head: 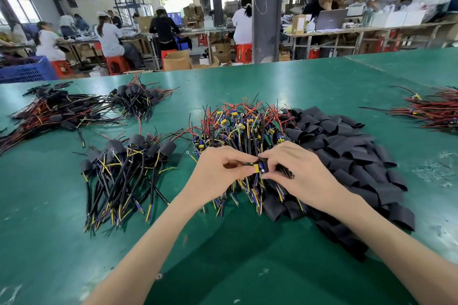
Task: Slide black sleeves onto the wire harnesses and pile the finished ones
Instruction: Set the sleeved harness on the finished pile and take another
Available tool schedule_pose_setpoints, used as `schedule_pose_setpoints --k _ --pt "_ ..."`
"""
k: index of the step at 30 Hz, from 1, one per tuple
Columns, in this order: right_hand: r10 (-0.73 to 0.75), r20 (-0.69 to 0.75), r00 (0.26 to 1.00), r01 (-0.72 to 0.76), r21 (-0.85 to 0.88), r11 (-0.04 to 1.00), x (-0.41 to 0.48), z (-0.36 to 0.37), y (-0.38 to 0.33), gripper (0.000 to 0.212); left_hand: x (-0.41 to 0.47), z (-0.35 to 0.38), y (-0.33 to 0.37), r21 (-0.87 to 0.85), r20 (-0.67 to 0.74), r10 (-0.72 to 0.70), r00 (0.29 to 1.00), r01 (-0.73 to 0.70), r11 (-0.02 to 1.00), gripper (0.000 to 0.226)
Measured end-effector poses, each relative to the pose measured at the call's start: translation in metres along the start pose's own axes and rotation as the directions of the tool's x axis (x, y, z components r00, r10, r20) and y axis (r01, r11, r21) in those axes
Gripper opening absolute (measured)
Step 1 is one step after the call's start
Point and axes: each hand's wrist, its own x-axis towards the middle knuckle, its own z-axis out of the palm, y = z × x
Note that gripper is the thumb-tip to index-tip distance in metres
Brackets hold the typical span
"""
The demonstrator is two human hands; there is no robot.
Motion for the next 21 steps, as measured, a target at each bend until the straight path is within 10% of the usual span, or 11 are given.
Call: schedule_pose_setpoints --k 21 --pt "-0.091 0.041 0.995 0.096 -0.128 0.987 0.0 0.007 -0.013 0.016 -0.003 0.01 -0.001 -0.057 -0.068 -0.021 0.997 0.017 0.998 0.043"
